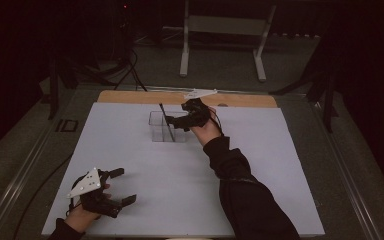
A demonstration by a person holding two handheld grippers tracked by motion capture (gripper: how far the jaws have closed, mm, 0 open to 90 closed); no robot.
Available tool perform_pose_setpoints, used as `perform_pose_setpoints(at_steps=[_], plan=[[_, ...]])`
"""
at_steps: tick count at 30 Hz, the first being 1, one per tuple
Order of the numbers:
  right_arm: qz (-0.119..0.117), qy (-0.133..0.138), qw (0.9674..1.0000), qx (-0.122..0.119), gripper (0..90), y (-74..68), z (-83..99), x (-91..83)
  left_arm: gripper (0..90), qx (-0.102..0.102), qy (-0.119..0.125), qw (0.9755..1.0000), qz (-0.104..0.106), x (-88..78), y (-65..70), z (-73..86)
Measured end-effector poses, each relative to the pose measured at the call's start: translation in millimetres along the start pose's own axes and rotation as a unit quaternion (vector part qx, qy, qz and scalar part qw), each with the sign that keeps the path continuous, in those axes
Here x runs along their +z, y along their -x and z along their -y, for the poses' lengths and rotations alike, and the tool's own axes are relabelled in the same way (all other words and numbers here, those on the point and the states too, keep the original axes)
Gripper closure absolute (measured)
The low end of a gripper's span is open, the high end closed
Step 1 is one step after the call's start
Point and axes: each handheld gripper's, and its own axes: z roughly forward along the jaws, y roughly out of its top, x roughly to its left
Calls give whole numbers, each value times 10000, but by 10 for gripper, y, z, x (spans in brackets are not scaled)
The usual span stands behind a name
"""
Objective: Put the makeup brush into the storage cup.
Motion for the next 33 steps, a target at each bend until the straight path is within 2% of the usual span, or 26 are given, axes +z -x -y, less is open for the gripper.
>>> perform_pose_setpoints(at_steps=[4, 7, 10, 12, 13, 15, 16, 21, 31, 33], plan=[[26, 42, 10000, -5, 126, 47, 51, -114, 9, 1, 4, 10000, 3, 0, -2, -2], [115, -88, 9999, -56, 118, 80, 100, -184, 9, -23, -18, 10000, -3, 4, -4, 4], [322, -173, 9991, -214, 114, 95, 158, -257, 9, -20, -8, 10000, -12, -1, -4, 2], [327, -227, 9990, -205, 115, 103, 178, -281, 9, -20, -1, 10000, -16, -1, -2, 1], [293, -466, 9983, -189, 115, 132, 228, -340, 9, -25, -10, 10000, -11, 1, -1, 3], [280, -469, 9983, -178, 114, 137, 246, -356, 9, -27, -11, 10000, -4, 2, 0, 4], [369, -526, 9977, -207, 114, 151, 300, -402, 9, -13, -29, 10000, -6, 1, -2, 6], [480, -597, 9968, -218, 114, 181, 434, -514, 9, -30, -15, 10000, -11, -1, -3, 6], [338, -738, 9966, -129, 117, 198, 714, -661, 9, -30, -10, 10000, -16, -4, -6, 7], [308, -672, 9972, -99, 116, 200, 771, -706, 9, -31, -12, 10000, -17, -3, -5, 7]])
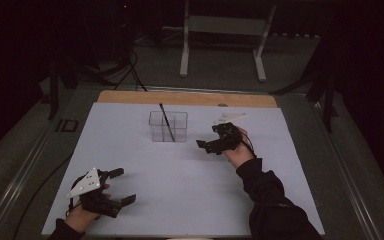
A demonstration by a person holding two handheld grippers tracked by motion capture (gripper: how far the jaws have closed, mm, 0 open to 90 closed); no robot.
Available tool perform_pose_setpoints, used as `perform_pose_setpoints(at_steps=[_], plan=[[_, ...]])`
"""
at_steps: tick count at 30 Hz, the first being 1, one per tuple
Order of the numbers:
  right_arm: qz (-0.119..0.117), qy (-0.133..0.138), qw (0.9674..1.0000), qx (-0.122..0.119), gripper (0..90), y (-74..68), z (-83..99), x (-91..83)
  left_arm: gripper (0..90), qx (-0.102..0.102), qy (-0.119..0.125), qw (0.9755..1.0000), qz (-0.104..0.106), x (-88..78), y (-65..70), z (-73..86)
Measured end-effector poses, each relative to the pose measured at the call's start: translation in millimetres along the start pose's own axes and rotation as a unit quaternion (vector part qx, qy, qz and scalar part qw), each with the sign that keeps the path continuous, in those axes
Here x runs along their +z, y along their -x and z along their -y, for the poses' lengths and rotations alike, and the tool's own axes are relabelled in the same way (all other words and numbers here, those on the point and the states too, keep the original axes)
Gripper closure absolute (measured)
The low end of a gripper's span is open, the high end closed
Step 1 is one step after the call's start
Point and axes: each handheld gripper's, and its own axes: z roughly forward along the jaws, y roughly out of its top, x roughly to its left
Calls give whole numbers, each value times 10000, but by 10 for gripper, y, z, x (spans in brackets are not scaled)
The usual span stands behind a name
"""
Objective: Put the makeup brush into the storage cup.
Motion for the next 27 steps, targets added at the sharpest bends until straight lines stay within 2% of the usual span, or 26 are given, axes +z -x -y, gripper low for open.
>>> perform_pose_setpoints(at_steps=[7, 19, 27], plan=[[-105, 40, 9999, 103, 127, 3, 124, -141, 9, -1, 6, 10000, -1, -2, 0, 0], [-264, 45, 9995, 187, 126, -111, 451, -381, 9, -13, 9, 10000, -12, -2, -4, -1], [-187, -87, 9996, 184, 134, -144, 734, -518, 9, -23, 13, 10000, -13, -2, -3, -1]])
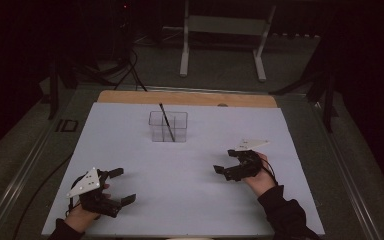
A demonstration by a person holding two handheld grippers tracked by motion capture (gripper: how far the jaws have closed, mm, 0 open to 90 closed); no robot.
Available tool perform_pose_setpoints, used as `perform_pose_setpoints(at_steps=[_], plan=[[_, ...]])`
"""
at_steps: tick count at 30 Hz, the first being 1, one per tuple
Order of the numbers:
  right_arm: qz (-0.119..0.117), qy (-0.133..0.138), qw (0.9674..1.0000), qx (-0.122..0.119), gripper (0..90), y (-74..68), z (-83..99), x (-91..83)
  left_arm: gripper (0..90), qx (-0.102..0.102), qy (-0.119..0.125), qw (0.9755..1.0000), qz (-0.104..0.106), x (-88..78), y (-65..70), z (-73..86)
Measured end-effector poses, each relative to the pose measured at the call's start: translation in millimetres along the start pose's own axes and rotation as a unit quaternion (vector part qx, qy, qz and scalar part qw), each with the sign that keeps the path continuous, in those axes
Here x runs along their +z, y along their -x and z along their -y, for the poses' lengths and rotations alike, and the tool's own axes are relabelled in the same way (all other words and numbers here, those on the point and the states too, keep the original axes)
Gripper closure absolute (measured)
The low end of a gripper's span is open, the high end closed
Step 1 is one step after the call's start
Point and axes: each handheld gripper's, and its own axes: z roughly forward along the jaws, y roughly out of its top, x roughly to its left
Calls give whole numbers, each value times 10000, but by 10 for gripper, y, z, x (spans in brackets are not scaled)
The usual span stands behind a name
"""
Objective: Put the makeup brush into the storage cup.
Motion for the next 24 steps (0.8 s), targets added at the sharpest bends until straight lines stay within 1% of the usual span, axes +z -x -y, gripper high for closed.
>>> perform_pose_setpoints(at_steps=[2, 7, 11, 12, 14, 16, 18, 19, 20, 21, 24], plan=[[-9, -44, 10000, -20, 133, -8, 64, -40, 9, 3, -2, 10000, 1, 0, 0, -1], [-65, -75, 9999, 83, 130, -17, 219, -145, 9, -10, 1, 10000, -3, 1, -1, 1], [-70, -150, 9998, 83, 129, -29, 340, -204, 9, -7, -2, 10000, 0, 2, -1, 0], [-54, -137, 9999, 69, 129, -34, 368, -221, 9, -5, -1, 10000, 0, 0, 0, 0], [-105, -85, 9999, 101, 128, -40, 429, -264, 9, -5, 0, 10000, -3, -2, 0, -1], [-87, -17, 9999, 91, 127, -44, 475, -299, 9, -5, 3, 10000, 2, -2, 0, -1], [-128, -32, 9999, 91, 126, -41, 498, -318, 9, -1, -4, 10000, 1, -1, 0, 0], [-92, -44, 9999, 65, 126, -42, 561, -364, 9, -3, -3, 10000, 4, -1, -1, 1], [-102, -48, 9999, 46, 126, -37, 572, -370, 9, -5, 1, 10000, -1, -1, 0, 0], [-64, -68, 9999, 41, 126, -37, 601, -382, 9, -3, 0, 10000, 1, -2, 0, 0], [-144, -28, 9999, -17, 126, -20, 676, -406, 9, 4, -2, 10000, -2, -2, 1, -1]])
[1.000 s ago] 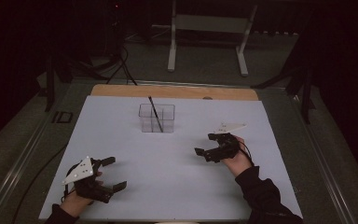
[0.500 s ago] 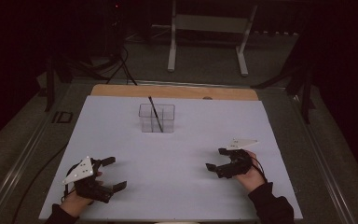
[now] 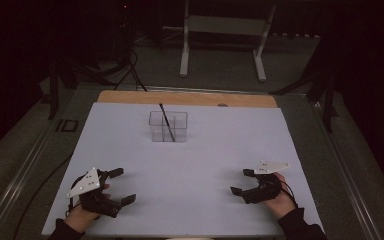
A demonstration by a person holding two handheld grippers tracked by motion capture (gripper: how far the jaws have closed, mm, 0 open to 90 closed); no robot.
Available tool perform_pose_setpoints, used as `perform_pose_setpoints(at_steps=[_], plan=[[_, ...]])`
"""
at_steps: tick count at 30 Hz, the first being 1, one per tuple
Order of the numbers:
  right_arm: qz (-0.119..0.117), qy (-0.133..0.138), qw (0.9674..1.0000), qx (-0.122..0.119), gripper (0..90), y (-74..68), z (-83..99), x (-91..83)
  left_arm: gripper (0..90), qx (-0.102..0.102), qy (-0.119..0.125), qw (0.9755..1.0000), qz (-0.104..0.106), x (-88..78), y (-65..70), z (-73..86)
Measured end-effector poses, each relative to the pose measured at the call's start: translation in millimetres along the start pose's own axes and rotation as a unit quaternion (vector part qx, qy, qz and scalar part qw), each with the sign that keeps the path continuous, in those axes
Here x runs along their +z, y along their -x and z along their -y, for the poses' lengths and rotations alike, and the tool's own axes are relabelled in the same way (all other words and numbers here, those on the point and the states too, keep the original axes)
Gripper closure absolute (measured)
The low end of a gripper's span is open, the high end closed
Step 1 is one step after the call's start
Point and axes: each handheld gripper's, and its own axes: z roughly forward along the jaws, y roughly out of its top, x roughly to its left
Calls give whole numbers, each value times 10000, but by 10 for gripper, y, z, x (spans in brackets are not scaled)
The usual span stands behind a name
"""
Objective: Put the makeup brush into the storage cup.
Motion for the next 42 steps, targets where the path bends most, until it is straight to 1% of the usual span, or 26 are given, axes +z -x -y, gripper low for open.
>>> perform_pose_setpoints(at_steps=[1, 5, 8, 10, 11, 12, 14, 16, 20, 21, 33, 38, 42], plan=[[25, 6, 10000, -45, 126, 6, 26, -4, 9, -8, 9, 10000, -1, 0, 0, -1], [57, -28, 10000, -61, 126, 25, 116, -36, 9, 1, 7, 10000, -5, -2, -1, -1], [54, -42, 9999, -126, 126, 19, 171, -59, 9, -1, 3, 10000, -4, -2, -1, 0], [30, -33, 9999, -135, 126, 18, 189, -68, 9, 4, 2, 10000, -2, -3, 0, 0], [60, -23, 9999, -132, 127, 19, 226, -90, 9, 8, 4, 10000, 1, -4, 1, 0], [60, -23, 9999, -132, 127, 19, 226, -90, 8, 8, 4, 10000, 1, -4, 1, 0], [87, 19, 9997, -225, 127, 6, 261, -138, 9, 8, 9, 10000, 4, -9, 0, 0], [24, 70, 9996, -286, 127, -8, 295, -177, 9, 4, 12, 10000, 5, -10, -1, 0], [23, 66, 9996, -263, 127, -3, 348, -208, 9, 0, -1, 10000, -2, -5, -5, 4], [10, 47, 9997, -223, 127, 2, 354, -204, 9, 1, -3, 10000, 1, -2, -4, 4], [-15, -63, 9998, -193, 128, 19, 366, -150, 9, 3, -6, 10000, 2, -6, -6, 7], [9, -97, 9997, -245, 128, 11, 365, -137, 9, -21, 5, 10000, 6, -8, -8, 11], [2, -113, 9996, -240, 128, 15, 367, -134, 9, -20, 5, 10000, 11, -9, -9, 12]])
